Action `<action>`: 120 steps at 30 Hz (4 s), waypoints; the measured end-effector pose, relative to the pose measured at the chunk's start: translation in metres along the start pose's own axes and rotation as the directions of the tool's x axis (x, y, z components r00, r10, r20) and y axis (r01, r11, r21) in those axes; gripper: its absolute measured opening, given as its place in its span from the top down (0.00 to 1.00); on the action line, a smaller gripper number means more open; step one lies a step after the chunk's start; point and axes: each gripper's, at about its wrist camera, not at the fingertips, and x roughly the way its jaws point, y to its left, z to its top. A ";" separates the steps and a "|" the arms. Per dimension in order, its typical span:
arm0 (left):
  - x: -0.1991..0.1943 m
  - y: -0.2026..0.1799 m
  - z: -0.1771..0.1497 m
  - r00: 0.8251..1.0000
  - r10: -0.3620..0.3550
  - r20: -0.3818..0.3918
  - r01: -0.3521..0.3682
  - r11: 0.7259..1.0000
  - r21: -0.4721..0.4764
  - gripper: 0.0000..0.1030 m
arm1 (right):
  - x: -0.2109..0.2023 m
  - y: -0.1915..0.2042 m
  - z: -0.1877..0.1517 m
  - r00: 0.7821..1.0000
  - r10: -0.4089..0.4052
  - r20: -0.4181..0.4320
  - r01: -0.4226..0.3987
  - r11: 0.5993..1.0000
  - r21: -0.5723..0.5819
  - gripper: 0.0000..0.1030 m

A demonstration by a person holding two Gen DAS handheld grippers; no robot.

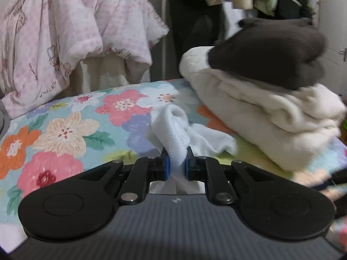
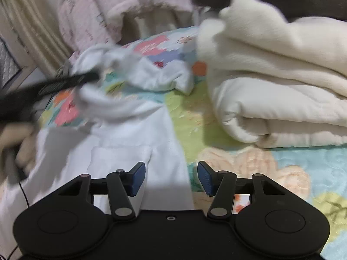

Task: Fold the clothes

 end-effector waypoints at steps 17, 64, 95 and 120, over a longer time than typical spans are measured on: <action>-0.098 -0.017 -0.051 0.967 -0.244 -0.072 0.241 0.969 -0.049 0.46 | -0.018 -0.007 -0.004 0.994 0.104 -0.023 -0.100 0.987 0.128 0.40; -0.143 -0.063 -0.116 0.942 -0.319 -0.104 0.335 0.912 0.235 0.90 | 0.016 0.038 -0.030 0.942 0.336 0.012 -0.333 0.926 0.179 0.43; -0.173 0.036 -0.164 0.941 -0.313 -0.126 0.264 0.915 -0.306 0.51 | -0.067 0.097 -0.077 0.810 0.526 -0.260 -0.566 0.817 -0.111 0.66; -0.279 0.046 -0.174 0.968 0.215 -0.130 -0.230 0.967 -0.112 0.96 | -0.023 0.111 -0.102 0.902 0.350 -0.253 -0.381 0.921 -0.084 0.59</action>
